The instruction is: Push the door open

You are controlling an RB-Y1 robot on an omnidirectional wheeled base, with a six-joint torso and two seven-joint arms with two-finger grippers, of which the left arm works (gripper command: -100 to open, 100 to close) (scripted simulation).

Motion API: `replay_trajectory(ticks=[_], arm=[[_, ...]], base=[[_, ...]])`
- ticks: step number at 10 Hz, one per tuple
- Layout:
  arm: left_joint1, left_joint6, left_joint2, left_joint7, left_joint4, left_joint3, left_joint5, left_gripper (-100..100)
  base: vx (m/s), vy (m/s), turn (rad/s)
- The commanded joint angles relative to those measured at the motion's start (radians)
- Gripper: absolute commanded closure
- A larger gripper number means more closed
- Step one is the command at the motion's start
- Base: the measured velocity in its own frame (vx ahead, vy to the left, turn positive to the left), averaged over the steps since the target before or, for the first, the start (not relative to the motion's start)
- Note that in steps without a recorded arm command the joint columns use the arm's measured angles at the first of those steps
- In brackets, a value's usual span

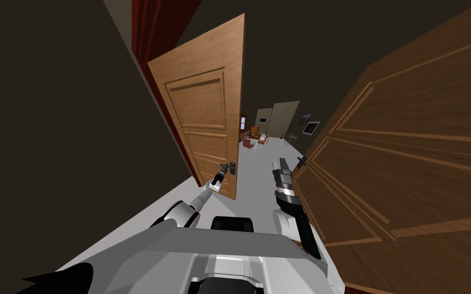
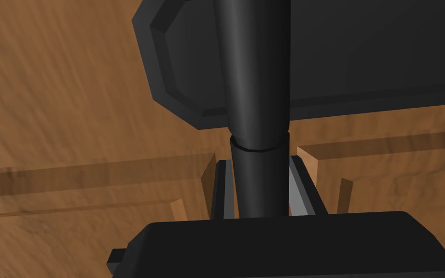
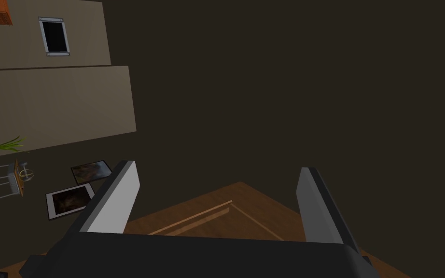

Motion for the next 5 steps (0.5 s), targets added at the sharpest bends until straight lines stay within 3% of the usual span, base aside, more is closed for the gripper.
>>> replay_trajectory(ticks=[1,3,5], arm=[[-0.004,0.0,0.024,-0.003,-0.01,0.04,0.004,100],[-0.004,0.0,0.024,-0.003,-0.01,0.04,0.004,100],[-0.003,-0.001,0.034,-0.011,-0.004,0.078,0.005,100]], base=[[0.131,-0.133,-0.003],[0.079,-0.082,0.019],[0.083,-0.109,-0.002]])
